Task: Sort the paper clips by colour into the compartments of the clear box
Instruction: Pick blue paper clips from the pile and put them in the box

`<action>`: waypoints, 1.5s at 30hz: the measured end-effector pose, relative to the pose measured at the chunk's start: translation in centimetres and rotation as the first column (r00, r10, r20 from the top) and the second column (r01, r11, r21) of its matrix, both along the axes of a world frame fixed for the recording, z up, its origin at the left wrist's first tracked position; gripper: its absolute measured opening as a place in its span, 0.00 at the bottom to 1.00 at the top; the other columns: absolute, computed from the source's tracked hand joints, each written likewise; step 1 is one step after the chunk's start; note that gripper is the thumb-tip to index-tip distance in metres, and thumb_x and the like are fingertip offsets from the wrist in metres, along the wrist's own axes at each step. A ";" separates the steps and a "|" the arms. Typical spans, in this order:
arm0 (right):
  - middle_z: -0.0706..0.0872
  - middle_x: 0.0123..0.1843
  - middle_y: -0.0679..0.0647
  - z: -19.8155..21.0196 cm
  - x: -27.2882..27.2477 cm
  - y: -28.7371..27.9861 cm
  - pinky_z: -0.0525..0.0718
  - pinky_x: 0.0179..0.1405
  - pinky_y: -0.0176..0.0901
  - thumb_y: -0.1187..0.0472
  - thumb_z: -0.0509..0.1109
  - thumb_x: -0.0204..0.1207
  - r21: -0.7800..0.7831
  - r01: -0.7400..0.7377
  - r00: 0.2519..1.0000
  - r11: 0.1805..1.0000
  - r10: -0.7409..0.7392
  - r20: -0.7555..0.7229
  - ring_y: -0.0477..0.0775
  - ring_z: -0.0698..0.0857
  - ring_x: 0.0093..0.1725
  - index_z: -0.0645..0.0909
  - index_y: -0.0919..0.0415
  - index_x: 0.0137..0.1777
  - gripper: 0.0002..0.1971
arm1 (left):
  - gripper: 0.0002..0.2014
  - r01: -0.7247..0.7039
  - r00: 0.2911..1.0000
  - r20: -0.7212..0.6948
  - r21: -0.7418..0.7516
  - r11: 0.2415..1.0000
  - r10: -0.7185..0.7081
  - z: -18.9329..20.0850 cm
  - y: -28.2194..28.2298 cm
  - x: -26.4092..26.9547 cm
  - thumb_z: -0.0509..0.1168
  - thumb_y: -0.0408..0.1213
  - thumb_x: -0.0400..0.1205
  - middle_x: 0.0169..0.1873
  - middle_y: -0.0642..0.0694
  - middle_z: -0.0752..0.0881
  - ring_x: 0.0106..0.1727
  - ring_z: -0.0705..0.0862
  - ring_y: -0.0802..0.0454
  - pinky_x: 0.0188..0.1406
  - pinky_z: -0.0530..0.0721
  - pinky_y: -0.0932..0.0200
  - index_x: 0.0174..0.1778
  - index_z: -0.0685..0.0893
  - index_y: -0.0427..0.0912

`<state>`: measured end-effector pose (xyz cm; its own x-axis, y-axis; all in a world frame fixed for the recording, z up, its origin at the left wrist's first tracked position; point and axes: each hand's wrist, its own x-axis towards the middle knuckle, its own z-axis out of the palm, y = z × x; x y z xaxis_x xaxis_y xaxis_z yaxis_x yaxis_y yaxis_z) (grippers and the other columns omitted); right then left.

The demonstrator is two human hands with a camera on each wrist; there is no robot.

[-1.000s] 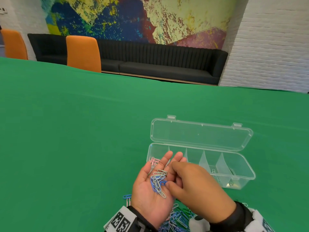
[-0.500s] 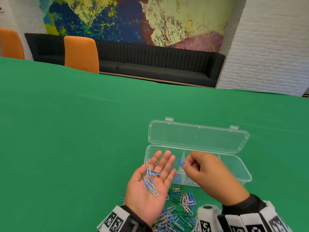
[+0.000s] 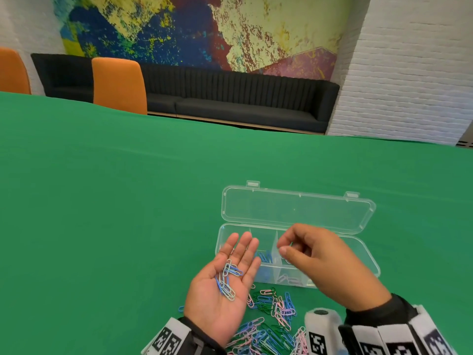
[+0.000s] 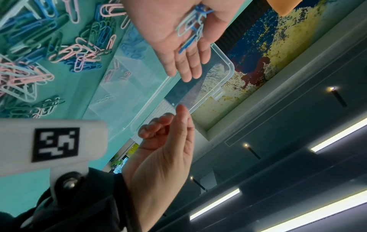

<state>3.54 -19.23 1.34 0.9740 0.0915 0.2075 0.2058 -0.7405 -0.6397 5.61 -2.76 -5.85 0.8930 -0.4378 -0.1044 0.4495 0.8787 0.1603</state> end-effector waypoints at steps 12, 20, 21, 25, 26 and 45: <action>0.73 0.31 0.40 -0.6 -2.5 5.9 0.68 0.33 0.27 0.53 0.69 0.72 -0.190 -0.277 0.961 0.942 0.267 -0.074 0.34 0.72 0.32 0.68 0.43 0.38 0.10 | 0.33 0.077 0.995 -0.070 -0.004 0.997 -0.077 0.7 -0.3 -1.3 0.58 0.55 0.72 0.61 0.29 0.83 0.61 0.82 0.32 0.53 0.78 0.31 0.59 0.83 0.29; 0.70 0.43 0.40 -0.9 -2.6 6.3 0.68 0.40 0.28 0.43 0.63 0.73 -0.316 -0.192 0.981 0.929 0.195 -0.022 0.41 0.68 0.42 0.67 0.46 0.42 0.11 | 0.41 0.134 0.982 0.137 -0.047 0.990 -0.126 -0.4 -0.4 -1.5 0.77 0.55 0.64 0.69 0.32 0.78 0.69 0.78 0.35 0.66 0.77 0.36 0.67 0.79 0.33; 0.72 0.48 0.40 -1.1 -2.6 6.6 0.68 0.41 0.26 0.40 0.61 0.72 -0.311 -0.204 0.978 0.928 0.205 -0.028 0.42 0.69 0.47 0.66 0.47 0.41 0.12 | 0.39 0.118 0.988 0.097 -0.008 0.993 -0.116 -0.6 -0.6 -1.6 0.70 0.59 0.67 0.68 0.32 0.79 0.69 0.79 0.36 0.67 0.75 0.37 0.66 0.80 0.33; 0.72 0.50 0.38 -1.1 -2.8 6.9 0.64 0.38 0.18 0.48 0.62 0.78 -0.316 -0.195 0.980 0.929 0.193 -0.038 0.43 0.67 0.52 0.61 0.47 0.33 0.15 | 0.39 0.073 0.997 0.025 0.025 0.997 -0.074 -0.3 -0.9 -2.1 0.60 0.61 0.68 0.65 0.32 0.82 0.64 0.82 0.36 0.58 0.80 0.37 0.63 0.82 0.32; 0.69 0.44 0.37 -1.1 -2.8 6.9 0.65 0.37 0.19 0.51 0.62 0.78 -0.321 -0.189 0.981 0.928 0.190 -0.029 0.43 0.66 0.48 0.61 0.47 0.33 0.15 | 0.39 0.071 0.997 0.017 0.023 0.997 -0.071 -0.4 -0.9 -2.0 0.61 0.63 0.69 0.64 0.32 0.82 0.64 0.82 0.36 0.56 0.81 0.37 0.63 0.82 0.32; 0.73 0.35 0.44 -2.3 -1.0 5.0 0.68 0.36 0.29 0.56 0.68 0.71 -0.215 -0.015 0.990 0.977 0.044 0.131 0.40 0.72 0.34 0.72 0.51 0.35 0.07 | 0.44 0.100 0.979 0.193 -0.182 0.978 -0.064 0.4 0.3 -1.1 0.82 0.43 0.60 0.70 0.27 0.74 0.70 0.75 0.30 0.60 0.79 0.32 0.70 0.74 0.30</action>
<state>2.52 -14.24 -0.98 0.9347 0.1756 0.3091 0.3027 -0.8489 -0.4332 4.55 -2.42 -5.50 0.8492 -0.5059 0.1516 0.4994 0.8626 0.0813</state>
